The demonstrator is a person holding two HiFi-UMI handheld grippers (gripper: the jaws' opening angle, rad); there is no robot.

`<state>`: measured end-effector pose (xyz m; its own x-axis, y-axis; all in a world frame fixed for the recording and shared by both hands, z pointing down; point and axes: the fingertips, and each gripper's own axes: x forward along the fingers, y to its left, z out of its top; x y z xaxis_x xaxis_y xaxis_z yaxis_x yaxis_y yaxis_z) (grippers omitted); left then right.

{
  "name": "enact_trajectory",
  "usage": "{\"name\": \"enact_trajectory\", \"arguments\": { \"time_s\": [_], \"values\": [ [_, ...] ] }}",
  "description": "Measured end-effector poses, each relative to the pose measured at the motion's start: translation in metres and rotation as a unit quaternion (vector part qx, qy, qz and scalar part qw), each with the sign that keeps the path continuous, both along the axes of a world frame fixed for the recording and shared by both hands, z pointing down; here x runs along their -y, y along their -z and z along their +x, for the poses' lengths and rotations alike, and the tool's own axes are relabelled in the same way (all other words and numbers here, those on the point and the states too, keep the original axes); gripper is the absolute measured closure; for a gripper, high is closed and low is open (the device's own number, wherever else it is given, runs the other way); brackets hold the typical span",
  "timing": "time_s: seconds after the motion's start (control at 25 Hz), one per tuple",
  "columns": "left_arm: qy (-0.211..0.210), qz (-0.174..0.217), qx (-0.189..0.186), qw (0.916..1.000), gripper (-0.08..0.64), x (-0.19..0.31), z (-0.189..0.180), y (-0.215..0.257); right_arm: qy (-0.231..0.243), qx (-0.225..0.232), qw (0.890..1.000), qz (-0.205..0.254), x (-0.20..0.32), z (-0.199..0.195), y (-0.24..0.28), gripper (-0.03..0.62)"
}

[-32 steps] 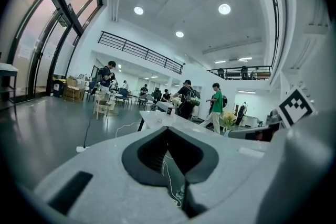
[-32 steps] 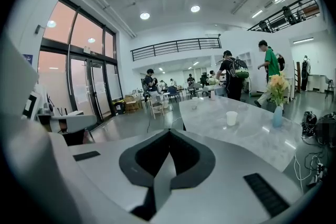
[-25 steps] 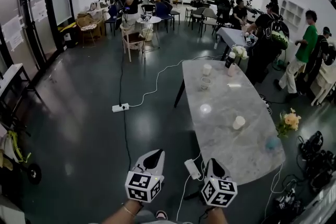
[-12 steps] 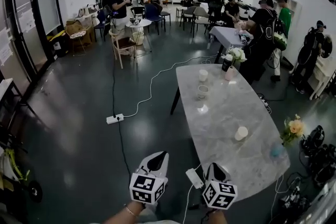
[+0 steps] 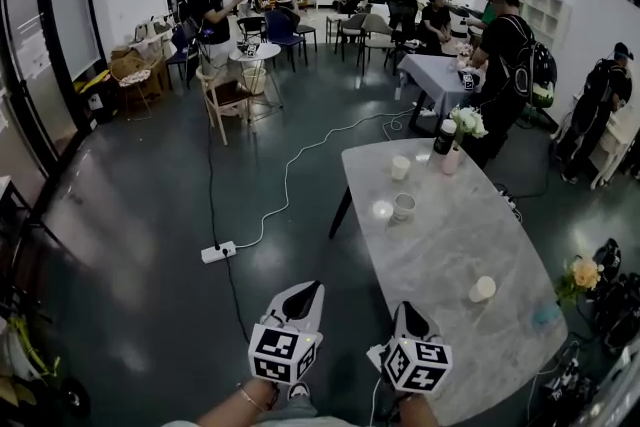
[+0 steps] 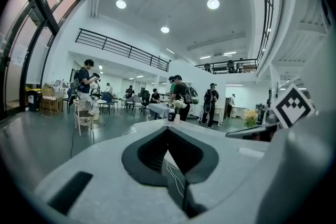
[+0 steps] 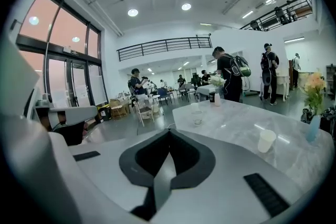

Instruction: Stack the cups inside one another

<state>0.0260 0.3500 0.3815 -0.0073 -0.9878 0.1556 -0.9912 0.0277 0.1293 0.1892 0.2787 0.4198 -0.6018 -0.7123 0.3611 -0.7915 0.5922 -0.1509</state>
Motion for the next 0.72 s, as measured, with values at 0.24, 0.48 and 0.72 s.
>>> {"name": "enact_trajectory", "arguments": {
  "time_s": [0.24,0.48,0.72],
  "values": [
    [-0.018,-0.014,-0.012,0.9997,0.563,0.025,-0.032,-0.018,-0.020,-0.012,1.000,-0.013,0.025,-0.030,-0.011,0.592],
    [-0.040,-0.013,-0.023,0.9989,0.563,0.049,-0.064,-0.024,-0.041,-0.017,0.999,-0.012,0.038,-0.059,-0.012,0.592],
    [-0.059,-0.015,-0.038,0.9974,0.563,0.065,-0.079,-0.032,-0.069,-0.031,0.997,-0.021,0.038,-0.062,-0.020,0.592]
  ]
}}
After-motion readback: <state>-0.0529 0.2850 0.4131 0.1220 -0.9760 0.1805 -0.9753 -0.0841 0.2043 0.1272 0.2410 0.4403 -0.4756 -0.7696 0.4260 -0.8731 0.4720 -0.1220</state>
